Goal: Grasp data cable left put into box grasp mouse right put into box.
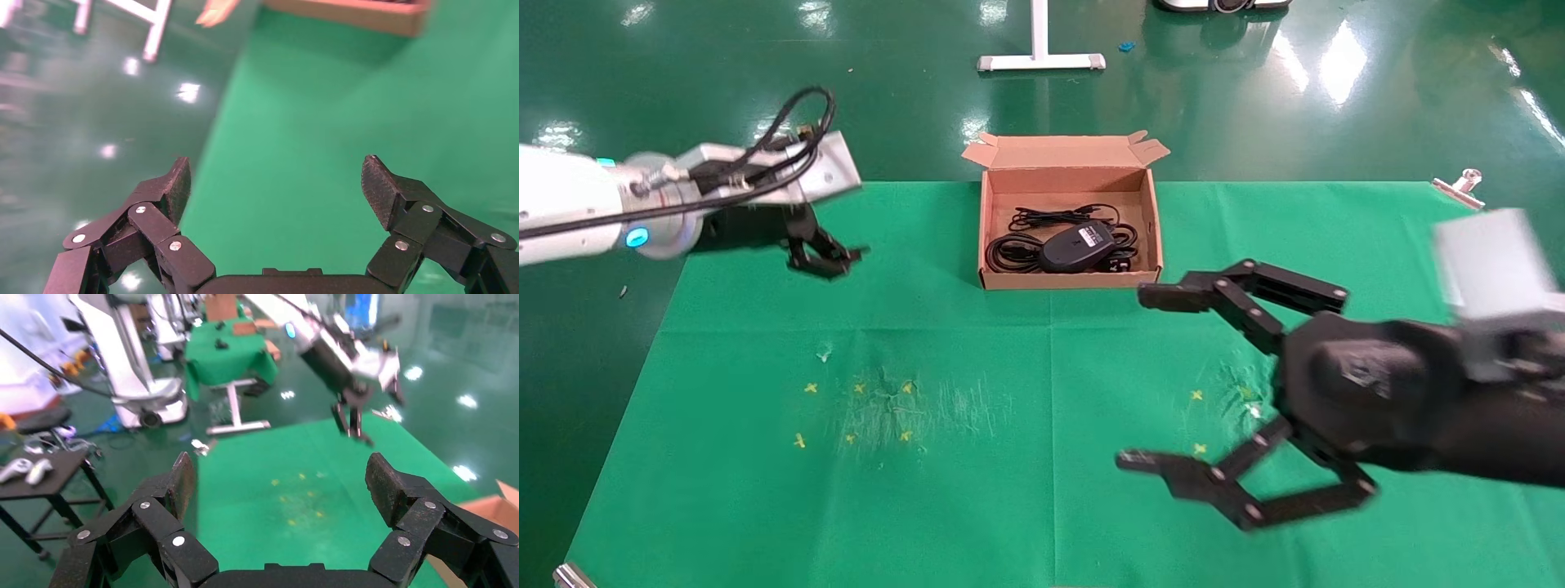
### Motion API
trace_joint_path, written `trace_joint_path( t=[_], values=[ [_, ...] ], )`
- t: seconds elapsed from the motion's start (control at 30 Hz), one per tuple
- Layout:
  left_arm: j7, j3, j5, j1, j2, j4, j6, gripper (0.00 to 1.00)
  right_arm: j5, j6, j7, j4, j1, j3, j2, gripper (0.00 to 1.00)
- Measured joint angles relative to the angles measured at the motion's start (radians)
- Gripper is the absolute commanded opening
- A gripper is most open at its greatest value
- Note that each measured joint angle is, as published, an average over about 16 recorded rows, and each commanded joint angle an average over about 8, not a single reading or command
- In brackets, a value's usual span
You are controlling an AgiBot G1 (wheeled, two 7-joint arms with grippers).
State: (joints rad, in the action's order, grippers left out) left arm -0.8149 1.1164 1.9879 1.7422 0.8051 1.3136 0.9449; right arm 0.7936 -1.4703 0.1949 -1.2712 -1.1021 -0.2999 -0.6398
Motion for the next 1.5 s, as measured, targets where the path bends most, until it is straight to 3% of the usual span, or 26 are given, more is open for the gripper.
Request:
trace_joint_path(
  t=[0.3,1.5],
  values=[
    [0.103,-0.137,-0.206,-0.110,-0.032,-0.005,0.090,1.00,-0.063,-0.025,-0.008,-0.012,0.027,0.020,0.028,1.00],
    [0.522,-0.696,-1.046,-0.555,-0.161,-0.024,0.458,1.00,-0.065,-0.025,-0.009,-0.012,0.026,0.017,0.030,1.00]
  ],
)
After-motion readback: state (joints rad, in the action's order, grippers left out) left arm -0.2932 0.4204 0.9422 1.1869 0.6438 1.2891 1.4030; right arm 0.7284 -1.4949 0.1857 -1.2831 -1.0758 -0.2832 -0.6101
